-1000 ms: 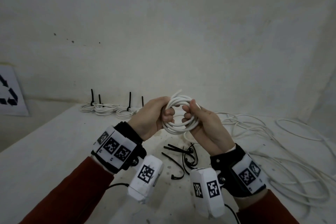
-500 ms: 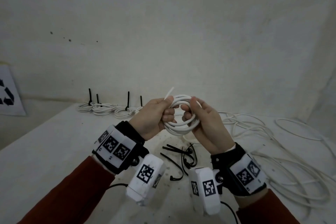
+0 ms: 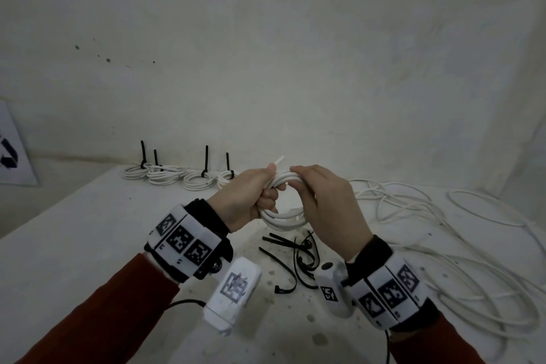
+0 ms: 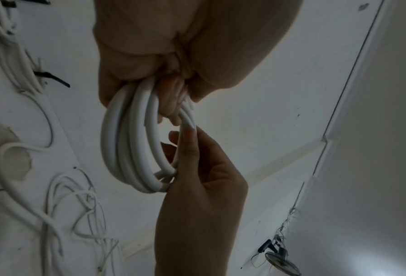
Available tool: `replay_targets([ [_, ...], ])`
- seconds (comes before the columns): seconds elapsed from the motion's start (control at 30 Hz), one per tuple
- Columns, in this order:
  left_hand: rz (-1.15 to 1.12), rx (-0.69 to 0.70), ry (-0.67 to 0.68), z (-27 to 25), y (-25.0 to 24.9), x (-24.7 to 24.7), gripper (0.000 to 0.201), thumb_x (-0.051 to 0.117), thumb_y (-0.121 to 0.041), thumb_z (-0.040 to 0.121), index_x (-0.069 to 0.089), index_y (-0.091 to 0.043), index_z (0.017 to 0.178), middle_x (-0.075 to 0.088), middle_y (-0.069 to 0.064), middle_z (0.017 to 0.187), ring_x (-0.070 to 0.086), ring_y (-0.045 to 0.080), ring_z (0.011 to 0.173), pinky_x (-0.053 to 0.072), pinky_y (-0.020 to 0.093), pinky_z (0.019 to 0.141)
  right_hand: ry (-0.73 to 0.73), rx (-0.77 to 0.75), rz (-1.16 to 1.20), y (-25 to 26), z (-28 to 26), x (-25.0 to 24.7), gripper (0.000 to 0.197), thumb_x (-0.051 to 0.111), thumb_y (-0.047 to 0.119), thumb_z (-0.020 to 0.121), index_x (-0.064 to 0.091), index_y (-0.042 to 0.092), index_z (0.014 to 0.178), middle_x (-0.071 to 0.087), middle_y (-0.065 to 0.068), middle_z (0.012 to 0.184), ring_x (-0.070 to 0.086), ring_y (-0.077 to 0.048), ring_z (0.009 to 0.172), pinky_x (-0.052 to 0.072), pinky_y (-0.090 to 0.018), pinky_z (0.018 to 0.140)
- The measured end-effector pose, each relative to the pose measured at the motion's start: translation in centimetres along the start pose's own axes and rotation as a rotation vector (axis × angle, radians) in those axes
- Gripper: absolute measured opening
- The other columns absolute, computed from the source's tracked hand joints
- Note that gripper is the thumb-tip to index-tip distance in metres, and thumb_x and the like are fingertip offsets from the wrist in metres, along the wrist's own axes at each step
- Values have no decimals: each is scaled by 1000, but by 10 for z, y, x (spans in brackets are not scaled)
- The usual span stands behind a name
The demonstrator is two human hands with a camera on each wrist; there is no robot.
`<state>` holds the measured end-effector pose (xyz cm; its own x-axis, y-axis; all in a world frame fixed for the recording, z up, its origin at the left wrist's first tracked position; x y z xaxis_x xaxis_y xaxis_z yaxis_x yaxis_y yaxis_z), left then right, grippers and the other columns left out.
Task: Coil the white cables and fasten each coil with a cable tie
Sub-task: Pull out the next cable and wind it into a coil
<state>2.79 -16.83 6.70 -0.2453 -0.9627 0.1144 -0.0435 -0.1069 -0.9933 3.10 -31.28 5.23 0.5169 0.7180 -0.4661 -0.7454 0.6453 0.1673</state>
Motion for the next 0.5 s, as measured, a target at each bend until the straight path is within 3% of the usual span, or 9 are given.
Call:
replay_targets([
  [0.03, 21, -16, -11, 1, 1, 0, 47, 30, -35, 103, 54, -8, 74, 31, -7, 48, 25, 4, 38, 31, 24, 55, 4, -25, -44, 1, -1, 2, 31, 47, 23, 93, 67, 1, 100, 69, -10, 87, 66, -25, 71, 53, -33, 62],
  [0.1, 40, -58, -24, 2, 4, -1, 48, 29, -36, 103, 53, -8, 74, 31, -7, 46, 25, 4, 36, 28, 24, 55, 27, -64, -131, 3, -4, 7, 30, 43, 21, 92, 65, 2, 98, 67, -8, 82, 64, -24, 64, 49, -30, 57],
  [0.13, 51, -74, -31, 3, 6, -1, 47, 28, -36, 103, 52, -8, 73, 31, -7, 45, 24, 4, 36, 26, 24, 54, 42, -69, -166, 3, -6, 9, 29, 42, 21, 92, 64, 3, 97, 65, -7, 80, 62, -23, 61, 44, -25, 56],
  [0.23, 99, -54, -62, 3, 9, -1, 39, 29, -29, 103, 50, -8, 78, 31, -7, 47, 23, 4, 36, 25, 24, 52, 79, 5, -112, 0, -8, 12, 30, 41, 26, 93, 63, 6, 93, 64, -4, 75, 60, -22, 61, 34, -24, 57],
  [0.37, 212, 96, -179, 4, 10, 0, 15, 32, -25, 102, 39, -15, 93, 35, -1, 58, 31, 6, 39, 34, 25, 49, 83, 189, 131, -4, -10, 11, 27, 50, 30, 94, 65, 8, 95, 65, 1, 72, 61, -18, 63, 46, -33, 60],
  [0.5, 119, 161, -175, 4, 13, 2, 16, 31, -19, 103, 35, -15, 87, 35, 0, 61, 31, 5, 39, 26, 28, 51, 39, 163, 160, -4, -8, 8, 18, 55, 24, 94, 65, 9, 95, 66, 0, 71, 63, -17, 63, 50, -35, 61],
])
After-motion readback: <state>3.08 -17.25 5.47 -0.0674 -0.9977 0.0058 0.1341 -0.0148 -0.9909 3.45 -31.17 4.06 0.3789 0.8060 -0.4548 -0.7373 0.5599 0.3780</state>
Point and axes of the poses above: each hand's wrist, its own z-axis towards the middle knuckle, its own x-axis out of the palm, y = z × x, the point moved 2 cm from there along z, towards the middle knuckle
